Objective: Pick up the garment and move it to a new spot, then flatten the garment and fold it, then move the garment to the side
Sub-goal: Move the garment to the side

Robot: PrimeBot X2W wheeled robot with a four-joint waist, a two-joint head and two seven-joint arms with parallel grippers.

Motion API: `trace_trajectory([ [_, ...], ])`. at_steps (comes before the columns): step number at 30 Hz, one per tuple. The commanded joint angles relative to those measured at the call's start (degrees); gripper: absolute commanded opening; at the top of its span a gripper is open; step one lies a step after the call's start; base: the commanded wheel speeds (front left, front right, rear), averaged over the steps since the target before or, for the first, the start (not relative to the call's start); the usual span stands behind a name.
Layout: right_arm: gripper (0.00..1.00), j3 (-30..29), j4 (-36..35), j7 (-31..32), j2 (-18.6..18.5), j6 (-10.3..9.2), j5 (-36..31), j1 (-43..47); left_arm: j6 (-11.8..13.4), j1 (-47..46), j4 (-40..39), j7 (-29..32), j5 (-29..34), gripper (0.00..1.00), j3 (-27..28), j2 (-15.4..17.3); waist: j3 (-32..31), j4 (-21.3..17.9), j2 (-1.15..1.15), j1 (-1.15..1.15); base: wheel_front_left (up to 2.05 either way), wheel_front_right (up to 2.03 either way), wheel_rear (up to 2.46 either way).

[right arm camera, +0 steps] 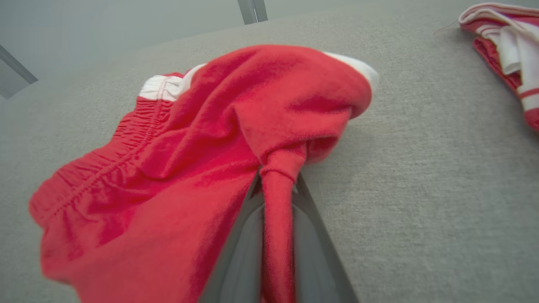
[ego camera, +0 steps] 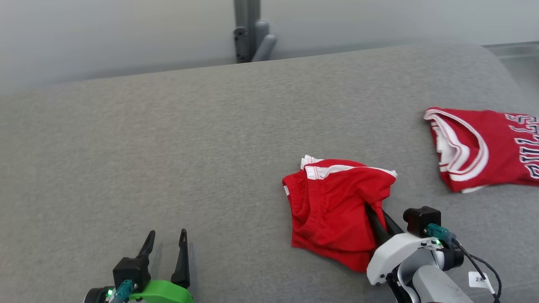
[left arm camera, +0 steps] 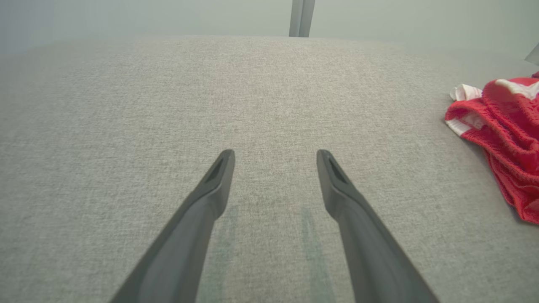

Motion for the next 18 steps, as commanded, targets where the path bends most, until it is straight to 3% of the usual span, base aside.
trace_trajectory([
  [1, 0.0, 0.33, -0.41, -0.15, -0.16, -0.05, -0.17, 0.83, 0.23, 0.65, -0.07, 0.06, -0.44, 1.0, -0.04, 0.19, -3.78, -14.2, 0.0, 0.0, 0.0, 0.0, 0.0],
  [4, 0.0, 1.6, -1.0, -0.15, -0.2, -0.05, -0.12, 1.34, 0.28, -0.38, -0.2, 0.06, -0.97, 1.0, -0.5, 0.21, -3.48, -19.24, 0.0, 0.0, 0.0, 0.0, 0.0],
  [8, 0.0, 2.12, -1.34, -0.15, -0.68, -0.05, 0.22, 2.05, 0.43, -1.17, -0.26, 0.06, -1.22, 1.0, -1.73, 0.23, -3.18, -21.56, 0.0, 0.0, 0.0, 0.0, 0.0],
  [13, 0.0, 2.3, -1.04, -0.15, -1.36, -0.05, 0.51, 1.77, 0.26, -1.65, -0.05, 0.06, -0.55, 1.0, -2.34, 0.24, -2.34, -20.92, 0.0, 0.0, 0.0, 0.0, 0.0],
  [18, 0.0, 4.08, -0.89, -0.16, -3.41, -0.05, -0.73, -1.72, -0.23, -2.27, 0.55, 0.06, 0.46, 1.0, -1.63, 0.25, -0.32, -17.16, 0.0, 0.0, 0.0, 0.0, 0.0],
])
